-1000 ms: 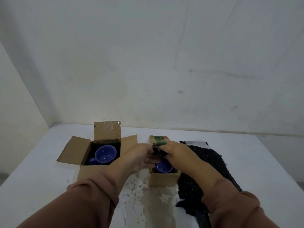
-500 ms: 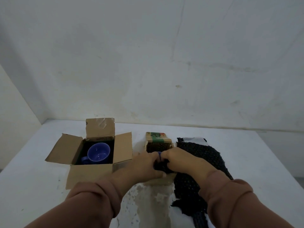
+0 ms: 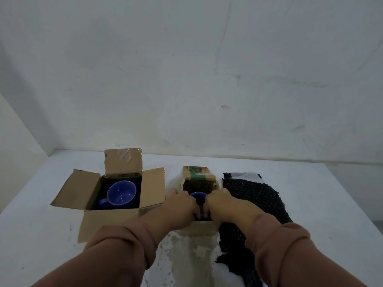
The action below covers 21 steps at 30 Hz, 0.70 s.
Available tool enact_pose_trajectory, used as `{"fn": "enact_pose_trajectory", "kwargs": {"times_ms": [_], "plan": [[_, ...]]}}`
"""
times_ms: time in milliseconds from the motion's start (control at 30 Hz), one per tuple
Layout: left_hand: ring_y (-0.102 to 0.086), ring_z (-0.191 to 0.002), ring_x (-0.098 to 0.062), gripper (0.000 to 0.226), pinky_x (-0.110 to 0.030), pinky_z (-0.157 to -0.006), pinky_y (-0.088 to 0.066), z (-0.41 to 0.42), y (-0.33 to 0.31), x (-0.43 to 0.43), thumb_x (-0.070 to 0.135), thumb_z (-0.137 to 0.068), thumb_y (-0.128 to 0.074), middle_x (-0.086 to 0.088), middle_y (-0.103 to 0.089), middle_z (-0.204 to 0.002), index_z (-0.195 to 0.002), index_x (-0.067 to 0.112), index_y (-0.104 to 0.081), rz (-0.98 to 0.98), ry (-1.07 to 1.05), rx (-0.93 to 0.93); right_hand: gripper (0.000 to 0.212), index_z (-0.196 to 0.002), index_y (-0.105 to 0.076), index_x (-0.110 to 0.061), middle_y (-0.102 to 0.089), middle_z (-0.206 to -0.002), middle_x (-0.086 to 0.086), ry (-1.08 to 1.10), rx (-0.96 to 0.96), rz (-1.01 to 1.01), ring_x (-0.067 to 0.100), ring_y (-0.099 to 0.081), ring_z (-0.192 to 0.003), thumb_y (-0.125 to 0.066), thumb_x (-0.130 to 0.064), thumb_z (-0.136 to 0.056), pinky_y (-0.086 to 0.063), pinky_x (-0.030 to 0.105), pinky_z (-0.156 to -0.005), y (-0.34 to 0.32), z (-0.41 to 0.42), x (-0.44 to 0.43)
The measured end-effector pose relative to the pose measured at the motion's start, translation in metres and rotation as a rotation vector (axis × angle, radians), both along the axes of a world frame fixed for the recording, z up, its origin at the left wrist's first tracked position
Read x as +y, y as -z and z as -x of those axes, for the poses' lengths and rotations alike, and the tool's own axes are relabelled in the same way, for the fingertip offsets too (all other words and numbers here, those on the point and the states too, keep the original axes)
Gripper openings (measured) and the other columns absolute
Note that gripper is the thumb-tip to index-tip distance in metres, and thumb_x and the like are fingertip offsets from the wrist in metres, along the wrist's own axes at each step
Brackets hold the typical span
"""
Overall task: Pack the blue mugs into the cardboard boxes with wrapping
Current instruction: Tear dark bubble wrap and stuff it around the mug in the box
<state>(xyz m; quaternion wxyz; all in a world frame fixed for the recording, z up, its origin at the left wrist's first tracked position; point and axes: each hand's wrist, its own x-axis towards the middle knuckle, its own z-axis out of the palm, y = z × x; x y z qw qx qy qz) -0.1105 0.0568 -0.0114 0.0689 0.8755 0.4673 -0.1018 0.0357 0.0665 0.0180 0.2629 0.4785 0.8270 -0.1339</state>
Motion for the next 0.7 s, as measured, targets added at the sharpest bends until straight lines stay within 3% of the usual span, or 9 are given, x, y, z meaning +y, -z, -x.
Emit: {"fn": "enact_pose_trajectory", "kwargs": {"times_ms": [100,167,367,500,600,700], "plan": [[-0.048,-0.107,-0.023,0.032,-0.039,-0.088,-0.028,0.001,0.000,0.000,0.020,-0.096,-0.047,0.006,-0.064,-0.114,-0.114,0.039,-0.065,-0.021,0.008,0.011,0.035,-0.112,-0.062,-0.027,-0.058,-0.118,0.005,0.058,0.063,0.028,0.030,-0.049,-0.108,-0.047,-0.005,-0.089,-0.028,0.042,-0.094,-0.002,-0.007,0.003],[-0.049,-0.106,-0.023,0.032,-0.039,-0.089,-0.027,0.000,0.001,0.001,0.019,-0.096,-0.048,0.006,-0.065,-0.112,-0.113,0.039,-0.065,-0.033,0.018,0.022,0.029,-0.103,-0.059,-0.027,-0.060,-0.113,0.005,0.044,0.081,0.006,0.030,-0.051,-0.105,-0.048,-0.005,-0.088,-0.026,0.041,-0.094,-0.005,-0.011,0.004],[-0.048,-0.104,-0.025,0.033,-0.040,-0.090,-0.027,-0.004,0.002,0.000,0.016,-0.095,-0.049,0.004,-0.066,-0.110,-0.114,0.036,-0.065,-0.053,0.013,0.069,0.026,-0.101,-0.069,-0.025,-0.060,-0.091,0.003,-0.050,-0.043,-0.155,0.025,-0.042,-0.088,-0.047,-0.013,-0.092,-0.026,0.046,-0.094,-0.001,-0.007,-0.008],[-0.047,-0.104,-0.025,0.033,-0.039,-0.089,-0.024,-0.002,0.001,0.000,0.015,-0.095,-0.048,0.003,-0.067,-0.108,-0.114,0.035,-0.066,-0.015,-0.009,0.035,0.030,-0.096,-0.070,-0.026,-0.065,-0.097,0.003,0.038,-0.007,-0.130,0.022,-0.042,-0.077,-0.045,-0.010,-0.092,-0.022,0.047,-0.099,-0.003,-0.011,-0.006],[-0.046,-0.102,-0.023,0.034,-0.040,-0.089,-0.025,-0.002,-0.004,-0.002,0.016,-0.096,-0.043,0.001,-0.065,-0.105,-0.116,0.038,-0.061,0.023,-0.033,0.011,0.025,-0.083,-0.062,-0.021,-0.049,-0.067,0.001,-0.019,-0.090,-0.165,0.020,-0.032,-0.058,-0.043,-0.007,-0.092,-0.023,0.051,-0.103,0.002,-0.005,-0.011],[-0.045,-0.096,-0.021,0.032,-0.041,-0.090,-0.023,-0.002,-0.009,-0.007,0.031,-0.096,-0.036,0.005,-0.065,-0.106,-0.118,0.036,-0.059,0.039,-0.028,-0.079,0.026,-0.094,-0.066,-0.018,-0.041,-0.063,-0.002,0.009,-0.071,-0.125,0.024,-0.038,-0.065,-0.043,-0.008,-0.092,-0.023,0.049,-0.098,-0.004,-0.005,-0.011]]}}
